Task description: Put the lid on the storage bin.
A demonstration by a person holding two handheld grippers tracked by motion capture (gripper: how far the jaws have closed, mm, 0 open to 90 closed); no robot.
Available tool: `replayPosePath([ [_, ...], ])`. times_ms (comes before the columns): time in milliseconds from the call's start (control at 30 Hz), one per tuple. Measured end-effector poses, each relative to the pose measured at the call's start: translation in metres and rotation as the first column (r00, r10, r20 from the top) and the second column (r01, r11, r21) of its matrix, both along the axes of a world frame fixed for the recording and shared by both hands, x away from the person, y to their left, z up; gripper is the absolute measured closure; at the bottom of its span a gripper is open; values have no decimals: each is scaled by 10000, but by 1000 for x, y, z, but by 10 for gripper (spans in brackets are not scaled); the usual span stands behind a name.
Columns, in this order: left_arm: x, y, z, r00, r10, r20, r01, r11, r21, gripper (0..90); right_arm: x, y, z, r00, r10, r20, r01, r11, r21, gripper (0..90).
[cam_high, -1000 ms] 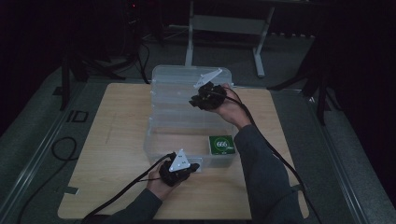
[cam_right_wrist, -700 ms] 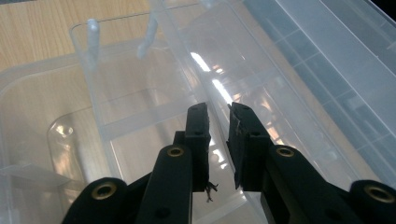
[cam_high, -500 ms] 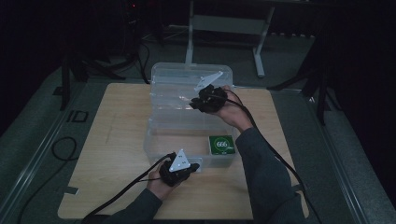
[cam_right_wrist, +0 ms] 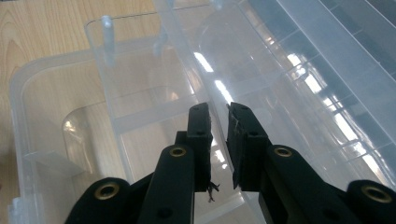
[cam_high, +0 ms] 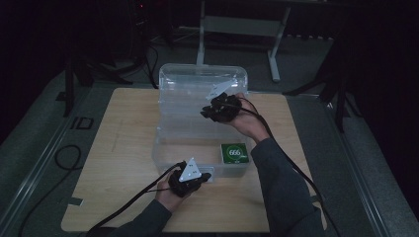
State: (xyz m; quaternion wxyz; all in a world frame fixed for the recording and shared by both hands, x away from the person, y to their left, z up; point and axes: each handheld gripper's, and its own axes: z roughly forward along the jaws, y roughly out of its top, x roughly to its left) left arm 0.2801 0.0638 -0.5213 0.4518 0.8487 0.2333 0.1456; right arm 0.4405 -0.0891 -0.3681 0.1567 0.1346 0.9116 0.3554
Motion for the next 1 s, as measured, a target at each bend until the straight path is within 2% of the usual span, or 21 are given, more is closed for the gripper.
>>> replayPosePath([
  [567, 0, 0, 0, 10000, 4, 5, -4, 10000, 11, 900, -12, 0, 1, 9996, 212, 163, -209, 9996, -180, 799],
  [733, 0, 0, 0, 10000, -10, -6, 10, 10000, 0, 900, -14, -3, -1, 9996, 260, 74, -260, 9997, 21, 804],
  [1000, 0, 0, 0, 10000, -2, 5, 2, 10000, 16, 900, -18, -3, -1, 9993, 360, 81, -360, 9993, 22, 807],
])
